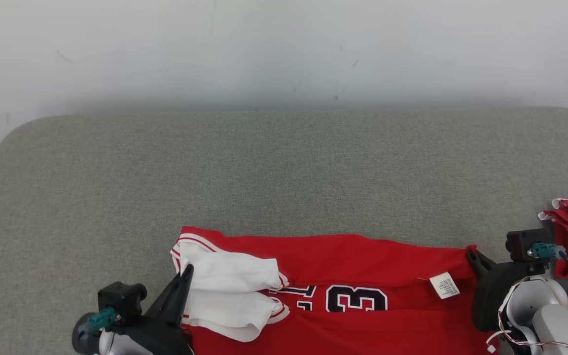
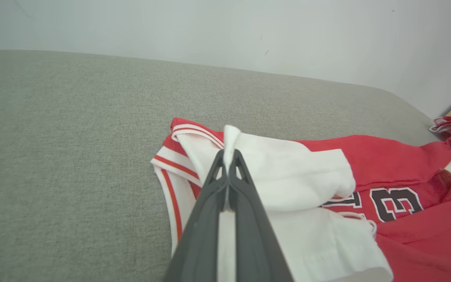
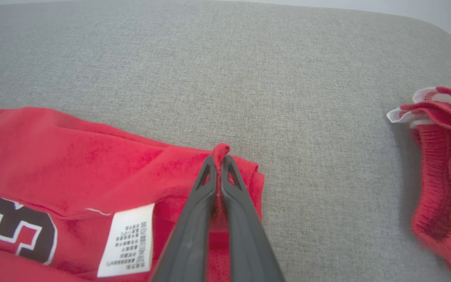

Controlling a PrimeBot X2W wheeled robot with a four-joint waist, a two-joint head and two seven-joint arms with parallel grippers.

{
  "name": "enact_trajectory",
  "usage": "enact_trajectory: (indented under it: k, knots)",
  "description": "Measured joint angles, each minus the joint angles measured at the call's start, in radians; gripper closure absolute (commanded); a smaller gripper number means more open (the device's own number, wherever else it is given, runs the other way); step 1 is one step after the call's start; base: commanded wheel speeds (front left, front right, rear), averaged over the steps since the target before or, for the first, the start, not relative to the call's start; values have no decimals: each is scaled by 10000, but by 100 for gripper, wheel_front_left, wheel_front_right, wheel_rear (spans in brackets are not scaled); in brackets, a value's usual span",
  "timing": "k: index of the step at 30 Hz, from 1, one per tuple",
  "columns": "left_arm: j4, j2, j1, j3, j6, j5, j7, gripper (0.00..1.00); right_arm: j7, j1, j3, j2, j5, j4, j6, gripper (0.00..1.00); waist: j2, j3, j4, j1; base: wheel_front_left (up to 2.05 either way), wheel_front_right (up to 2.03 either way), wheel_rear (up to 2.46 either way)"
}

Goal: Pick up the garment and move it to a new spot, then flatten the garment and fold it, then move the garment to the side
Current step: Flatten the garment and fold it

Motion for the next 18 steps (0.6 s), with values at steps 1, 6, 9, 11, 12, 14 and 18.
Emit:
enact_trajectory:
  k: [1, 6, 9, 11, 12, 14, 18]
  knots:
    - [-222, 29, 179, -25, 0, 2, 4, 100, 40, 124, -36, -98, -2, -58, -59, 100, 0, 19, 11, 0, 0, 0, 0]
    - [-581, 44, 712, -58, 8, -44, 109, 100, 282, 163, -42, -196, -61, -217, -205, 100, 0, -13, 19, 0, 0, 0, 0]
    - [-863, 65, 965, -63, 86, -105, 207, 100, 380, 220, -59, -265, -69, -290, -280, 100, 0, -59, 45, 0, 0, 0, 0]
    - [-978, 59, 1053, -88, 86, -138, 299, 100, 462, 350, -69, -351, -69, -314, -320, 100, 0, -81, 89, 0, 0, 0, 0]
    - [-1085, 73, 1118, -63, 102, -150, 328, 100, 506, 399, -61, -355, -69, -318, -332, 100, 1, -96, 109, 0, 0, 0, 0]
    - [-1179, 90, 1235, -50, 180, -182, 401, 100, 546, 459, -88, -357, -69, -372, -418, 100, 0, -117, 153, -1, 0, 0, 0]
    - [-1452, 123, 1412, 36, 190, -313, 512, 100, 644, 594, -155, -380, -69, -479, -510, 100, 0, -147, 230, -1, 0, 0, 0]
